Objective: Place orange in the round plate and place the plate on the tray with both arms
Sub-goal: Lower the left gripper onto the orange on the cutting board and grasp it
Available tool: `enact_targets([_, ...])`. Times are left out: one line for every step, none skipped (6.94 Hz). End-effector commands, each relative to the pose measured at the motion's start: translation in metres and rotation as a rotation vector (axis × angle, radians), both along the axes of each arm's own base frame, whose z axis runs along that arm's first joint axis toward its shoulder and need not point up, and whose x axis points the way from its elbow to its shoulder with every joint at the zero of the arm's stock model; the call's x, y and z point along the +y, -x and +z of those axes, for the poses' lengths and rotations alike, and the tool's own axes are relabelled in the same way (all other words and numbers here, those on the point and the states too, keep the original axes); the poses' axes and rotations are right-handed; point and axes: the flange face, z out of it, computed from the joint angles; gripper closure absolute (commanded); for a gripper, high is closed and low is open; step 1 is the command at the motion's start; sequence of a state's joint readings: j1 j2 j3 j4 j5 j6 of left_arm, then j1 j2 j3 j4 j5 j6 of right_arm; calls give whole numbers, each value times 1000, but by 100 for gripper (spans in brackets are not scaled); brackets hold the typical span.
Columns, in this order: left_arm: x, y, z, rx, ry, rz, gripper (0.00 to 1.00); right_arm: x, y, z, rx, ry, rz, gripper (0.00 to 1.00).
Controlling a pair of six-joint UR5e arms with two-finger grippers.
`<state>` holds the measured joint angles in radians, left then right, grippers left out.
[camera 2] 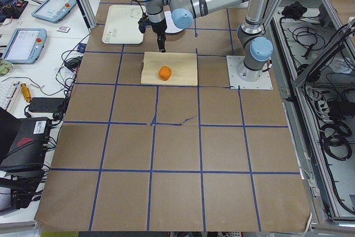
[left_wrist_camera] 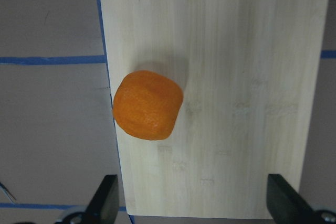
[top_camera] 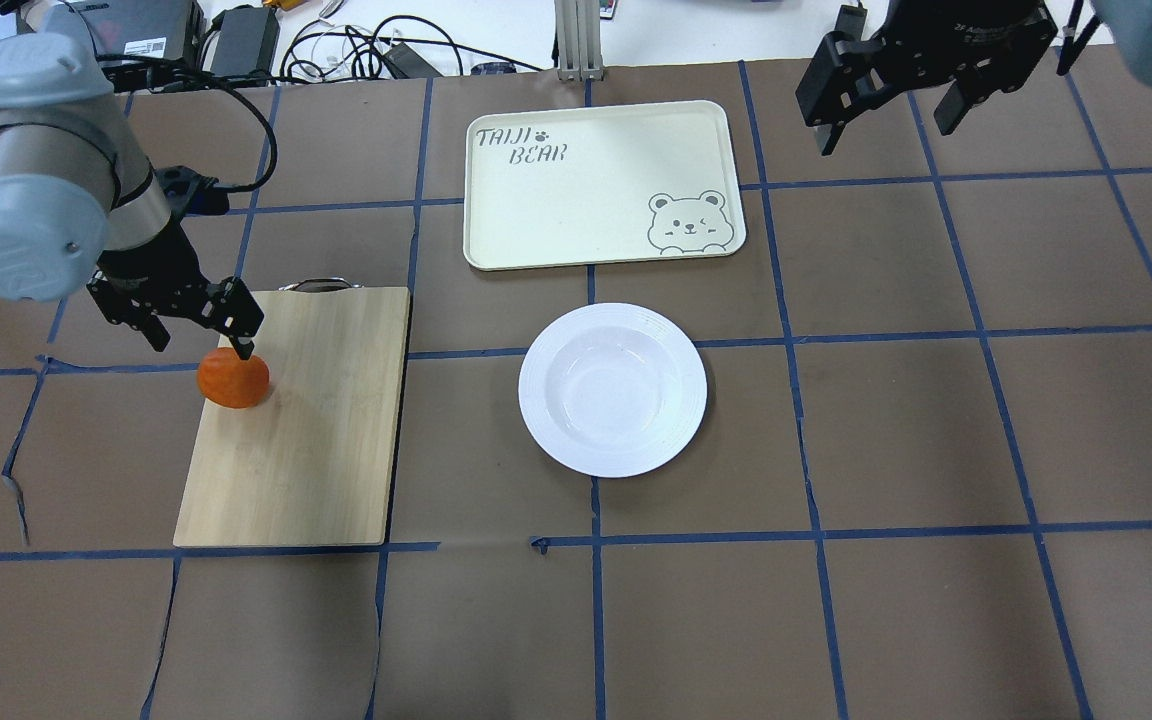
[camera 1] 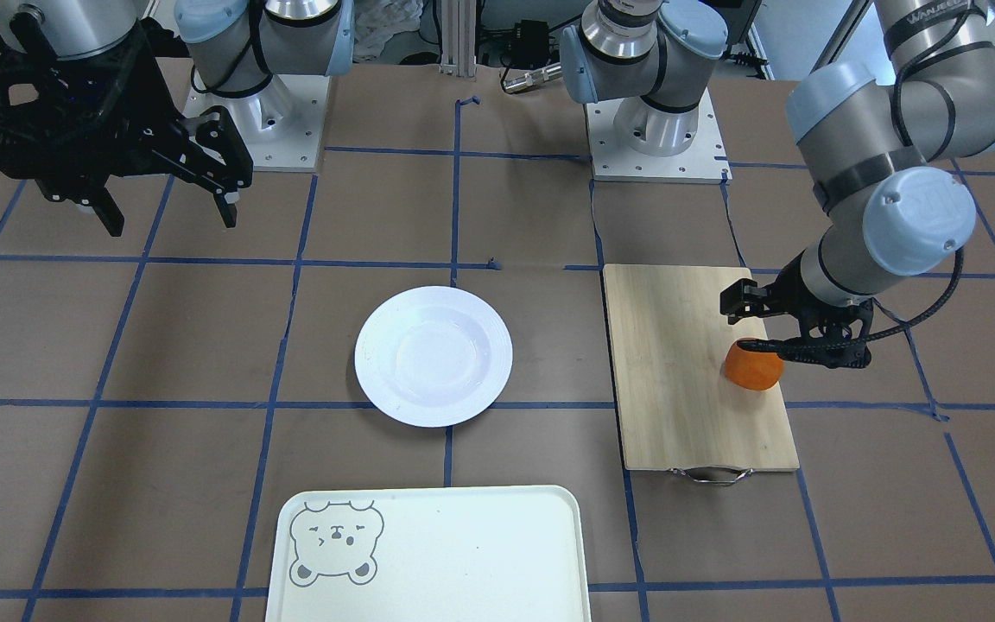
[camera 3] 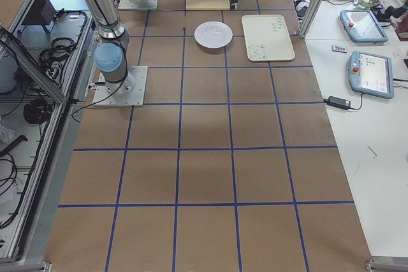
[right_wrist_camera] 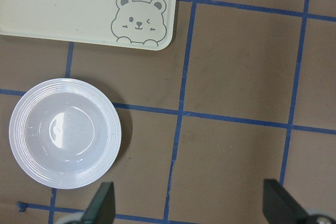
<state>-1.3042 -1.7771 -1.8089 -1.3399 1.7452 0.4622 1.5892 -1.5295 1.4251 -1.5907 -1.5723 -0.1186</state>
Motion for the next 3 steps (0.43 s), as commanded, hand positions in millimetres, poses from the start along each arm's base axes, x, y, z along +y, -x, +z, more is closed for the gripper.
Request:
enact_targets([-2,-19,-31,47,-19,-200,0,0,0,-1,0,-2,-1,0])
enact_targets([-7,-21,-41,48,-19,-208,0,0,0,-1,0,-2,-1,0])
enact_targets([-13,-23,-51,53,-16,-250,2,0,0,-1,0,-3,-1,0])
